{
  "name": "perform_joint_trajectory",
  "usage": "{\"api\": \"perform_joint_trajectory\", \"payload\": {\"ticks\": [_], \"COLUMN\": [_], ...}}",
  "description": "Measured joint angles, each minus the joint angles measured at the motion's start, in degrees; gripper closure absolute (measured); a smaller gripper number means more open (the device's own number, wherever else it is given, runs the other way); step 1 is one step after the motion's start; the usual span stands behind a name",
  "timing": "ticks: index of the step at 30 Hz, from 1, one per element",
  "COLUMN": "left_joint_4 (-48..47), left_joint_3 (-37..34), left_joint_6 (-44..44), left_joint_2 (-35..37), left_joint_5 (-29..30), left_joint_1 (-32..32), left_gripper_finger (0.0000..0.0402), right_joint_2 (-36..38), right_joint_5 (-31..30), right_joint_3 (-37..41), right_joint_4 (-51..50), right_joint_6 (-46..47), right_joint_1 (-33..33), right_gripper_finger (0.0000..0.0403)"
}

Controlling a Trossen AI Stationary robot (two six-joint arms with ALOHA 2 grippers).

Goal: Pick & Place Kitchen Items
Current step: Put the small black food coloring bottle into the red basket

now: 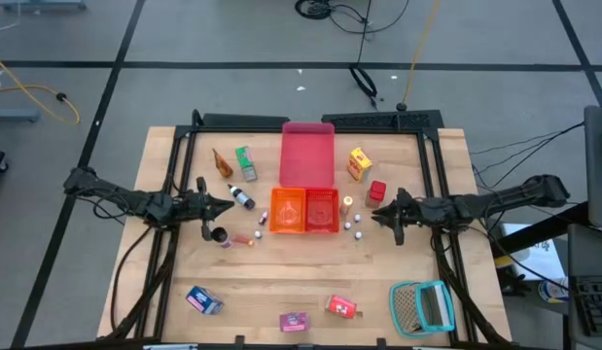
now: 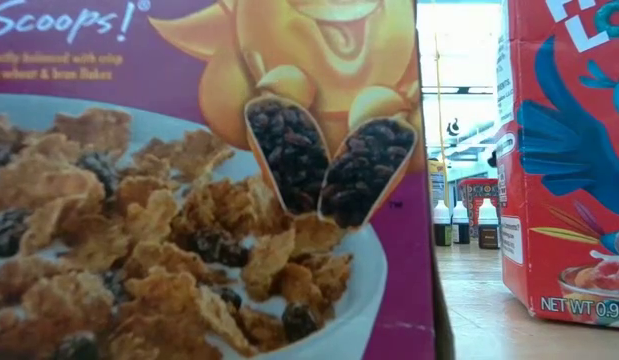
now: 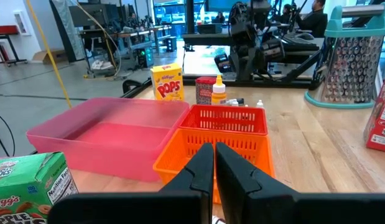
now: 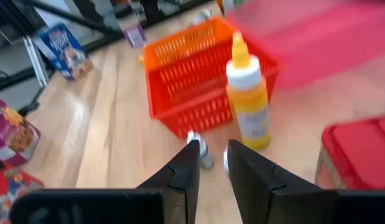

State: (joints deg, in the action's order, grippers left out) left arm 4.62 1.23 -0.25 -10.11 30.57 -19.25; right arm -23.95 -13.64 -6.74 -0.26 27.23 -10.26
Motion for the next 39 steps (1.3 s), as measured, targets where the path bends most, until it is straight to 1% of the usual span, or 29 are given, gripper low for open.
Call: {"api": "perform_joint_trajectory", "payload": {"ticks": [4,8,11,16,20,25,33,39], "left_joint_4": [-0.02,0.0,0.62,3.88,5.51,6.14,6.27,6.38], "left_joint_3": [-0.01,0.0,0.0,0.0,0.0,0.0,-0.01,0.0], "left_joint_6": [-0.01,-0.03,-0.11,-0.04,-0.02,-0.05,0.0,0.0], "left_joint_2": [0.0,0.0,-0.02,0.0,0.0,0.0,-0.01,0.0], "left_joint_5": [0.0,0.0,0.0,0.0,0.0,0.0,0.0,0.0], "left_joint_1": [-0.02,0.0,0.0,0.0,0.0,0.0,0.0,0.0], "left_gripper_finger": [0.0385,0.0385,0.0385,0.0385,0.0385,0.0385,0.0385,0.0385], "right_joint_2": [-3.19,-5.47,-7.31,-11.77,-16.14,-21.76,-29.75,-34.48], "right_joint_5": [0.54,3.39,3.32,2.94,2.96,3.02,3.33,3.42], "right_joint_3": [-2.28,-6.6,-10.81,-17.08,-19.37,-19.5,-19.52,-19.52], "right_joint_4": [-3.27,-8.84,-15.46,-27.9,-31.78,-33.57,-33.41,-30.15], "right_joint_6": [3.22,6.08,9.06,15.91,18.97,21.42,23.07,23.8], "right_joint_1": [0.0,0.04,0.02,0.32,1.32,3.18,6.35,6.58], "right_gripper_finger": [0.028,0.0237,0.0222,0.0229,0.0233,0.0233,0.0234,0.0234]}}
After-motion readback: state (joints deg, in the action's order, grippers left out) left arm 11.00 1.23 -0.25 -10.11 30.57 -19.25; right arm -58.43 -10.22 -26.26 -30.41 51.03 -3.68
